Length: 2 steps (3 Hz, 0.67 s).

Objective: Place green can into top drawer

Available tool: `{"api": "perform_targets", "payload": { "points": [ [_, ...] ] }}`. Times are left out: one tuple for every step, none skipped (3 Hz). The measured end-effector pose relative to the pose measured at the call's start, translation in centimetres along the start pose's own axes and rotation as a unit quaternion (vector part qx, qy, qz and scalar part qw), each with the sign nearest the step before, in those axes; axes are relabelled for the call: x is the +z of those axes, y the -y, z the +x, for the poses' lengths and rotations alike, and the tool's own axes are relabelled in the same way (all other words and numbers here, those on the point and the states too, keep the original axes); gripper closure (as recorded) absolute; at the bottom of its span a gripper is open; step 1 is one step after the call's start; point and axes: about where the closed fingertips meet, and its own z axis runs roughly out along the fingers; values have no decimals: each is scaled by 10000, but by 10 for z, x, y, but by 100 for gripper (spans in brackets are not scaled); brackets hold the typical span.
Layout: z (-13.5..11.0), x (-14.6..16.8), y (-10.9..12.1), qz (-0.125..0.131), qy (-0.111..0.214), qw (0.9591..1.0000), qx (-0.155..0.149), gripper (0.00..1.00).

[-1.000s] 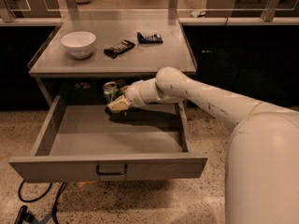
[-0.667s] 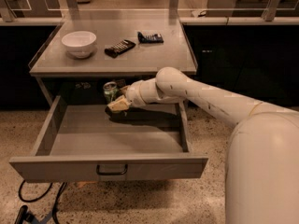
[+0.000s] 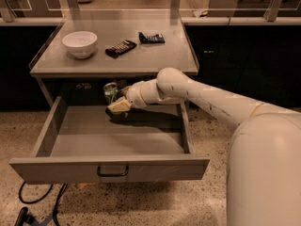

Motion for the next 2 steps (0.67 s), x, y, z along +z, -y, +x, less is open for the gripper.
{"api": "perform_targets", "payload": {
  "points": [
    [0, 0, 0, -1, 0, 10000, 0, 0],
    [0, 0, 0, -1, 0, 10000, 0, 0]
  ]
}}
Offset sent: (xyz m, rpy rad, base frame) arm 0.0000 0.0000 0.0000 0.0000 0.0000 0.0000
